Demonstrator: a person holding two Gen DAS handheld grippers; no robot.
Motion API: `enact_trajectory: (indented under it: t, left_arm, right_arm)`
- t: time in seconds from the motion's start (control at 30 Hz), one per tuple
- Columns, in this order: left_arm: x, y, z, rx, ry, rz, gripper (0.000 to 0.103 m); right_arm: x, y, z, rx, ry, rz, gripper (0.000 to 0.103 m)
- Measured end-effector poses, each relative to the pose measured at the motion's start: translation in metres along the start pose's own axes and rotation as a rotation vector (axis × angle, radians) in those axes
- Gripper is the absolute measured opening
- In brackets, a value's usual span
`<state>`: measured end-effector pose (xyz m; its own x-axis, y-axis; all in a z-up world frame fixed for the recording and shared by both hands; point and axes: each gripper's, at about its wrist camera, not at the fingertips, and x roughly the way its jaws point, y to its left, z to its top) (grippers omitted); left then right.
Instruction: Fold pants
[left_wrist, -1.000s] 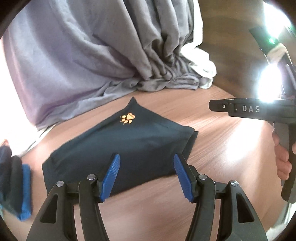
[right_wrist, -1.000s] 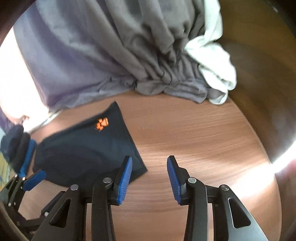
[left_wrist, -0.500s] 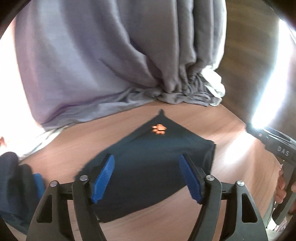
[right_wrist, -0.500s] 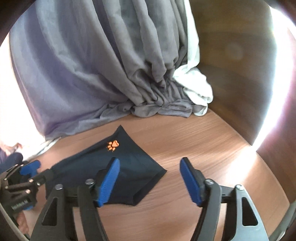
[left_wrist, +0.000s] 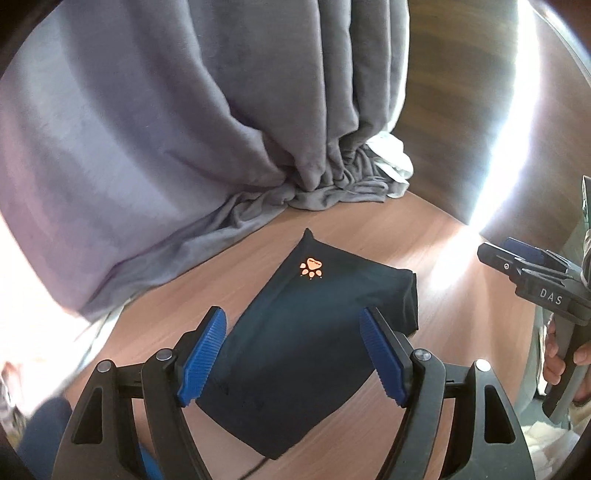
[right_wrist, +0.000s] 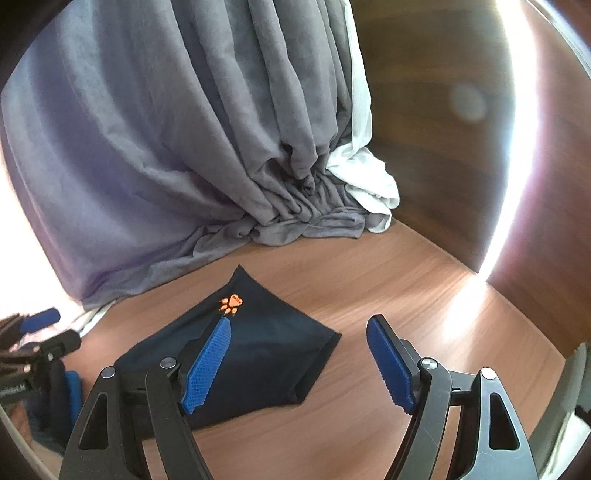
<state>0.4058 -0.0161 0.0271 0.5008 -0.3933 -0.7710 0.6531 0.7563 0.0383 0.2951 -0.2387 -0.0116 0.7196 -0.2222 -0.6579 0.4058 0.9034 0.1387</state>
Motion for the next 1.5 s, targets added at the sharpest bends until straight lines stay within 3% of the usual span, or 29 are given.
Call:
enact_trajectory:
  t: [0.6,0.8,1.17,1.5]
  left_arm:
    - [0.064,0.012,0.058,0.211,0.040,-0.158,0.078]
    - [0.110,0.017,0.071,0.226,0.096,-0.230,0.078]
    - [0.196,0.011,0.075,0.298,0.149,-0.279,0.078]
    - [0.268,0.013,0.081,0.340,0.192,-0.301,0.060]
  right_arm:
    - [0.017,0.013,-0.015,0.097,0.119,-0.136,0.077]
    - [0.044,0.011,-0.020,0.143,0.141,-0.159,0.077]
    - [0.099,-0.014,-0.025,0.255,0.163,-0.215,0.077]
    - [0.146,-0.029,-0.031,0.301,0.180,-0.255,0.074]
